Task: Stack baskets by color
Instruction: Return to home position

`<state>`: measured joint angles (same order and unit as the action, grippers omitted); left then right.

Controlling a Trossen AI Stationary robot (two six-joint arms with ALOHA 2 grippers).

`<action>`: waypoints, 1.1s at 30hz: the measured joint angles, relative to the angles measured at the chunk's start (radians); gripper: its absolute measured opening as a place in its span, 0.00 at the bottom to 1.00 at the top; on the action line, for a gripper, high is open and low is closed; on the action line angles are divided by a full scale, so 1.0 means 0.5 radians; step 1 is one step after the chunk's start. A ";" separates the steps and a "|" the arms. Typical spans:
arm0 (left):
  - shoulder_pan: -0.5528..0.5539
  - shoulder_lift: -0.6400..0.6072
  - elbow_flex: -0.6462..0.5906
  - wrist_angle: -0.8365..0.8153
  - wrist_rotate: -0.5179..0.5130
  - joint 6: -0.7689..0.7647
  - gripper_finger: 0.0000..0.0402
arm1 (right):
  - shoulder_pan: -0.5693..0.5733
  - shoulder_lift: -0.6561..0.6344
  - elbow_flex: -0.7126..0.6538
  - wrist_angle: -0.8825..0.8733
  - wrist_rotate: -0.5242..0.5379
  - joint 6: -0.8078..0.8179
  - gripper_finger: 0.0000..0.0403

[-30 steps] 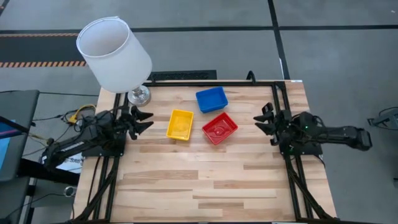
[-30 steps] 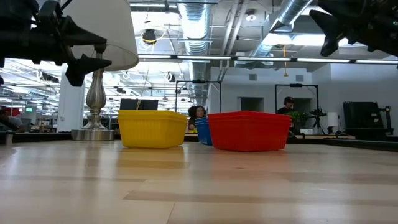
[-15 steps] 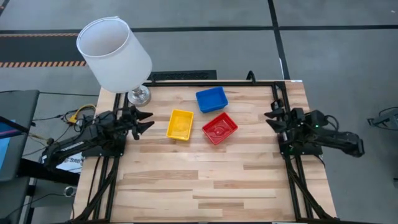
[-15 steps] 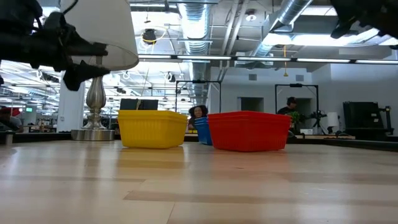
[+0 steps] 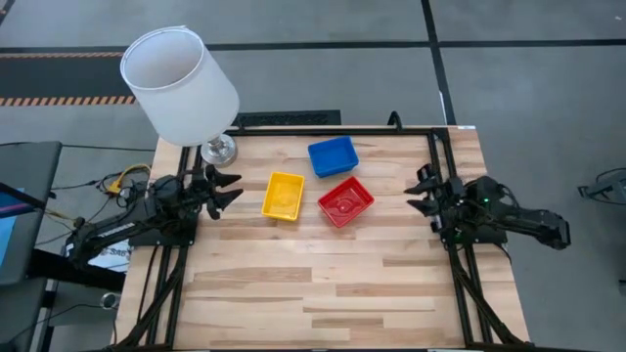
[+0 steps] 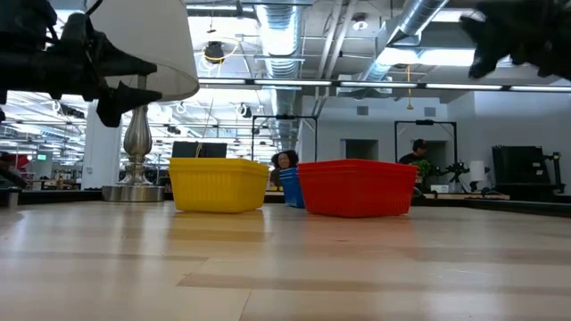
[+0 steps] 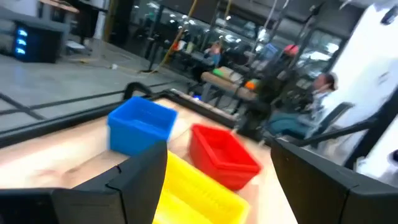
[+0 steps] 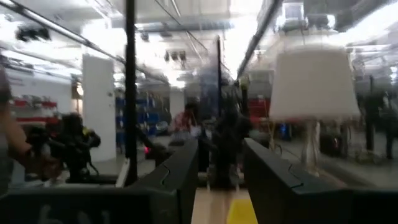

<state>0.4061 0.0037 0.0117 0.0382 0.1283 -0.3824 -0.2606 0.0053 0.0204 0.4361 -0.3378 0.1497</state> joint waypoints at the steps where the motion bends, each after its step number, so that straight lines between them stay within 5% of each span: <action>1: -0.002 0.002 -0.002 0.028 0.011 -0.025 0.69 | 0.012 0.002 -0.023 -0.039 0.008 -0.003 0.37; 6: -0.002 0.021 -0.002 0.020 -0.029 -0.023 0.69 | 0.069 0.014 -0.021 -0.190 0.198 -0.018 0.36; 21: -0.243 0.257 -0.005 0.024 -0.056 -0.019 0.69 | 0.141 0.013 -0.021 -0.463 0.205 0.004 0.37; 33: -0.435 0.007 0.001 0.006 0.057 0.024 0.69 | 0.138 0.013 -0.021 -0.563 0.209 0.072 0.38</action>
<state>0.1887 0.0070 0.0120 0.0410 0.1566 -0.3704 -0.1917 0.0120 0.0101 0.1544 -0.2333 0.1860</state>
